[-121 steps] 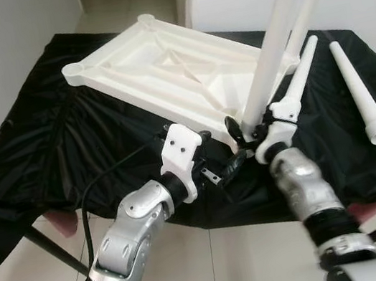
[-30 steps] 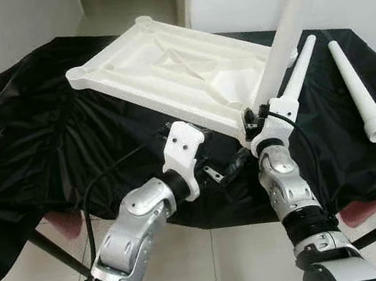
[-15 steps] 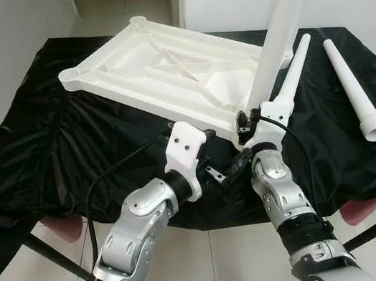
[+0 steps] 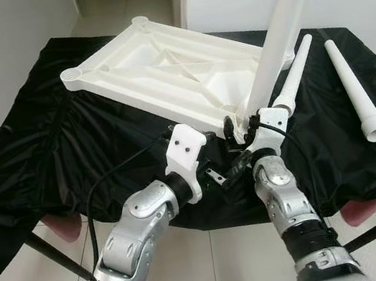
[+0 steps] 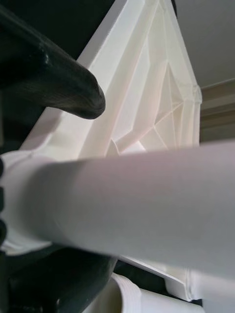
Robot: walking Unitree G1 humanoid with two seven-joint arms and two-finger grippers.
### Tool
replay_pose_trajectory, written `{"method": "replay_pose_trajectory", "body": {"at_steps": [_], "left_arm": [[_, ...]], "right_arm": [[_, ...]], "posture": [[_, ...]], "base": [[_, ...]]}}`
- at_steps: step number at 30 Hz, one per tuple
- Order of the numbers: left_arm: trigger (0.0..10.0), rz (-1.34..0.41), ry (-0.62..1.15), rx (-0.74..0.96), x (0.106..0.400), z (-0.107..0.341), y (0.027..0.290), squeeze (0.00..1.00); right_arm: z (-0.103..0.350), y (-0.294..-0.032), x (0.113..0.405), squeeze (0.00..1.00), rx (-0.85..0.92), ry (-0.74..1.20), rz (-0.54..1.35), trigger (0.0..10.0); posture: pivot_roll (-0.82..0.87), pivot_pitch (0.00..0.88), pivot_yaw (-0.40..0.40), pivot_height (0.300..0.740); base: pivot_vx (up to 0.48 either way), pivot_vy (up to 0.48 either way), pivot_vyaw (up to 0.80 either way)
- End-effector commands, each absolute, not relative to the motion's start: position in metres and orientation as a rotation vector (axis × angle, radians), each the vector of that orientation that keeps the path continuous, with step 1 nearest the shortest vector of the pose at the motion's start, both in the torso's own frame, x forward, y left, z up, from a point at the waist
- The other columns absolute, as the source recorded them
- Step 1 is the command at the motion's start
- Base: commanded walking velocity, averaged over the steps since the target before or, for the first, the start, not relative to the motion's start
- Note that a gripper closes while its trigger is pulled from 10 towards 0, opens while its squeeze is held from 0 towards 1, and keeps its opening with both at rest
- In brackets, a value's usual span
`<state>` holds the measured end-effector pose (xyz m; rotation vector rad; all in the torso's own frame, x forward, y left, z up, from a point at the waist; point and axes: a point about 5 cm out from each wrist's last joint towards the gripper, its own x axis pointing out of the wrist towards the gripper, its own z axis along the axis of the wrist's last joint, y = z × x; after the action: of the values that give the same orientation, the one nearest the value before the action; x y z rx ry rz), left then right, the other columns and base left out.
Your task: Building children table
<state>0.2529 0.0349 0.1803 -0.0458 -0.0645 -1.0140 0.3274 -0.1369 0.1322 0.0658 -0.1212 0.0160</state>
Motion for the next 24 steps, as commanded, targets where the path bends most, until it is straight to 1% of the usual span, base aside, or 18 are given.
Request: {"method": "replay_pose_trajectory", "body": {"at_steps": [1,4,5,11,15,17,18,22,24], "left_arm": [[10.0,-1.035,-0.067,-0.040,0.251,0.180,0.032,0.00],[10.0,-1.034,-0.068,-0.040,0.251,0.180,0.032,0.00],[10.0,-1.032,-0.070,-0.041,0.251,0.181,0.032,0.00],[10.0,-1.025,-0.071,-0.044,0.252,0.181,0.032,0.00],[10.0,-1.022,-0.071,-0.044,0.252,0.181,0.033,0.00],[10.0,-1.020,-0.072,-0.043,0.253,0.182,0.034,0.00],[10.0,-1.020,-0.072,-0.043,0.253,0.182,0.034,0.00],[10.0,-1.017,-0.077,-0.038,0.255,0.183,0.035,0.00],[10.0,-1.017,-0.077,-0.038,0.255,0.183,0.035,0.00]], "right_arm": [[0.130,-0.139,0.326,1.00,0.066,-0.118,0.059,10.0],[0.129,-0.144,0.328,1.00,0.056,-0.115,0.072,10.0],[0.132,-0.155,0.332,0.00,0.027,-0.125,0.100,10.0],[0.148,-0.177,0.345,0.00,0.016,-0.167,0.279,10.0],[0.153,-0.182,0.348,0.00,0.000,-0.171,0.346,10.0],[0.154,-0.183,0.350,0.00,-0.018,-0.157,0.433,10.0],[0.154,-0.183,0.350,0.00,-0.018,-0.157,0.433,10.0],[0.148,-0.183,0.355,0.00,-0.064,-0.082,0.587,10.0],[0.148,-0.183,0.355,0.00,-0.064,-0.082,0.587,10.0]], "posture": [[0.09,0.000,-0.069,0.740],[0.09,0.000,-0.070,0.740],[0.09,0.000,-0.073,0.740],[0.09,0.004,-0.068,0.740],[0.09,0.004,-0.066,0.740],[0.09,0.005,-0.065,0.740],[0.09,0.005,-0.065,0.740],[0.10,0.006,-0.060,0.740],[0.10,0.006,-0.060,0.740]], "base": [[0.000,0.000,0.00],[0.000,0.000,0.00],[0.000,0.000,0.00],[0.000,0.000,0.00],[0.000,0.000,0.00],[0.000,0.000,0.00],[0.000,0.000,0.00],[0.000,0.000,0.00],[0.000,0.000,0.00]]}}
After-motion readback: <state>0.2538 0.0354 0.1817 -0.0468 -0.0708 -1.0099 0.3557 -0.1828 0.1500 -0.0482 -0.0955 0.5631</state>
